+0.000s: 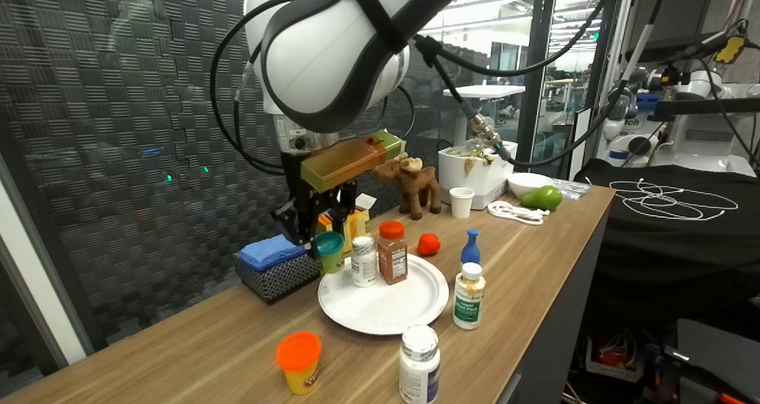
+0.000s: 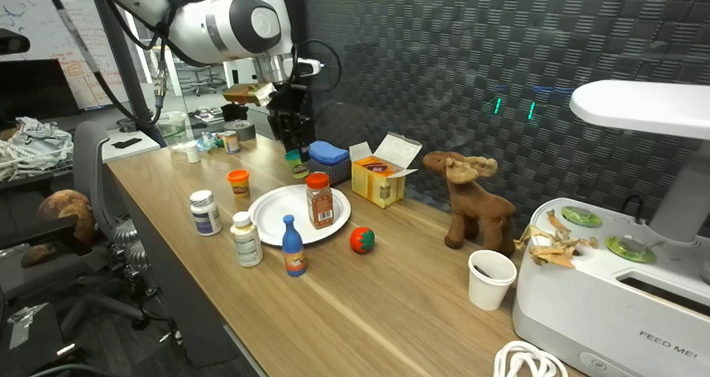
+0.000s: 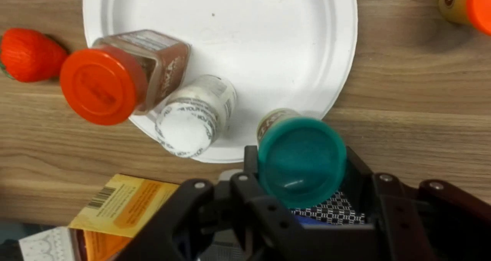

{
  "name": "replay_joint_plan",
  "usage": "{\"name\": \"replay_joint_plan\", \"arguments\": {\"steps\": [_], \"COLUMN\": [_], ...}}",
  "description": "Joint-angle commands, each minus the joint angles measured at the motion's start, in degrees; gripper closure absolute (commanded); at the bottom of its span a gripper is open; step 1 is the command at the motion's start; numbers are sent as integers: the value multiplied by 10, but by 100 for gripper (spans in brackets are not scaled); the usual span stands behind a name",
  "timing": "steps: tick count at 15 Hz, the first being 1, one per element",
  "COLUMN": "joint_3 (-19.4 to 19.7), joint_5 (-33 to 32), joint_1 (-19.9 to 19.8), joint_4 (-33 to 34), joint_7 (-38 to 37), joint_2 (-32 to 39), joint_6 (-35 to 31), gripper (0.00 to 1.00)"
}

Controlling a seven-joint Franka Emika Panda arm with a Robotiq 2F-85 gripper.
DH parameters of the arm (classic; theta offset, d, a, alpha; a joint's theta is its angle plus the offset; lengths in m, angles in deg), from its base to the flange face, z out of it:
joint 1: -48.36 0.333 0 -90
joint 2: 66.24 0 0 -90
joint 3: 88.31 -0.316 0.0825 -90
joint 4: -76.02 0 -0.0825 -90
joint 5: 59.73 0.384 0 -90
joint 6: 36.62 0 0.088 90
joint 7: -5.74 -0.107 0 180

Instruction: Put the bottles and red plushy on the table onto the plate

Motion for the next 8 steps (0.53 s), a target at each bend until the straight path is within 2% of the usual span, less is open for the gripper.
{"name": "replay_joint_plan", "arguments": {"steps": [1, 8], "joint_3": [5, -1], "joint_5": [-7, 21], "joint_1": [3, -11], "joint_4": [-47, -86], "joint_7": [-69, -181], "joint_2": [-41, -51], "joint_6": [9, 1], "gripper": [72, 72]}}
